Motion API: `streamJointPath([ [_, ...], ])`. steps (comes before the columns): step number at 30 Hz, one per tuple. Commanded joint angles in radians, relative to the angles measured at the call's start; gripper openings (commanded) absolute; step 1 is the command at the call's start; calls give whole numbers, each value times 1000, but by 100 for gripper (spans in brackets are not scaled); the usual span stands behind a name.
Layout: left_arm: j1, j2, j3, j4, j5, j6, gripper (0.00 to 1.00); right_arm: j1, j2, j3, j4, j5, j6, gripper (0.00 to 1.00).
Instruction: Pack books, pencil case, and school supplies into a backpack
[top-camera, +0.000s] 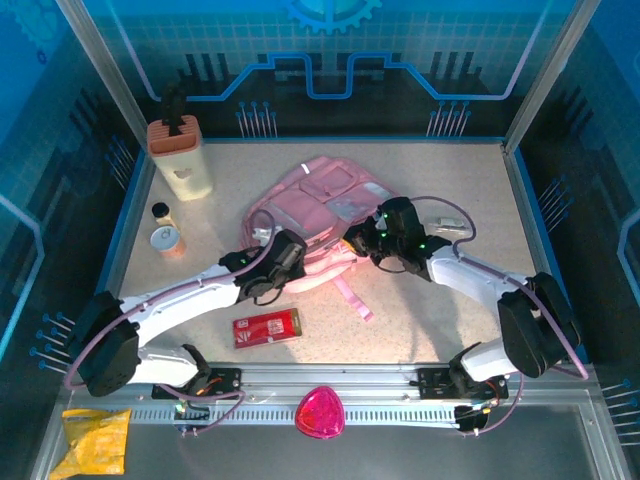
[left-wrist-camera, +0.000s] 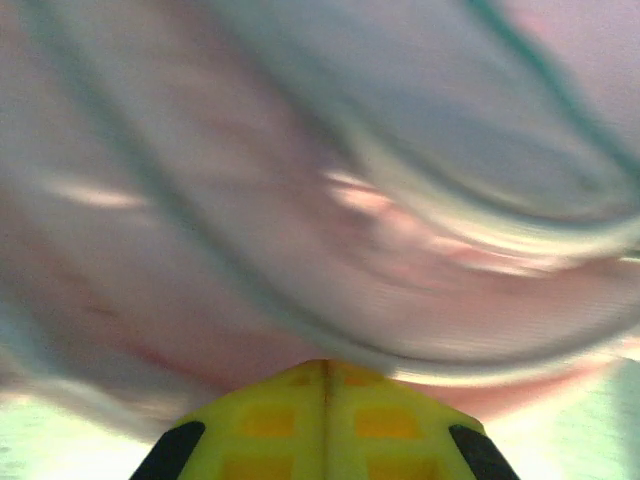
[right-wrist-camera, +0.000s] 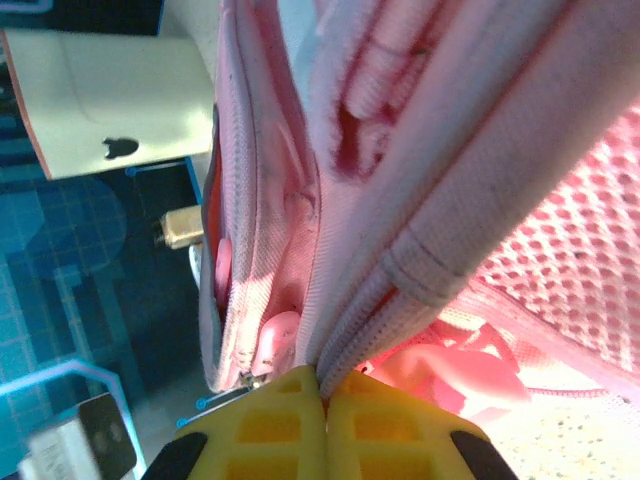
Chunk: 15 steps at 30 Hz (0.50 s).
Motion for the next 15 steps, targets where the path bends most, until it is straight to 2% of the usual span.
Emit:
streamJointPath([
  [1,64,-12,-23,-94,22,142,0,-16,-67,49,-20,16,-58,0],
  [5,71,14,9,-41,103,180,0,0,-74,54,-26,21,-63,0],
  [9,1,3,58,5,124,81,1,26,-82,41,-4,42,-28,0],
  [11,-65,5,89,23,88,45,12,47,-89,37,6,63,-12,0],
  [15,-162,41,143,46,20,-23,23,73,-89,37,35,72,22,0],
])
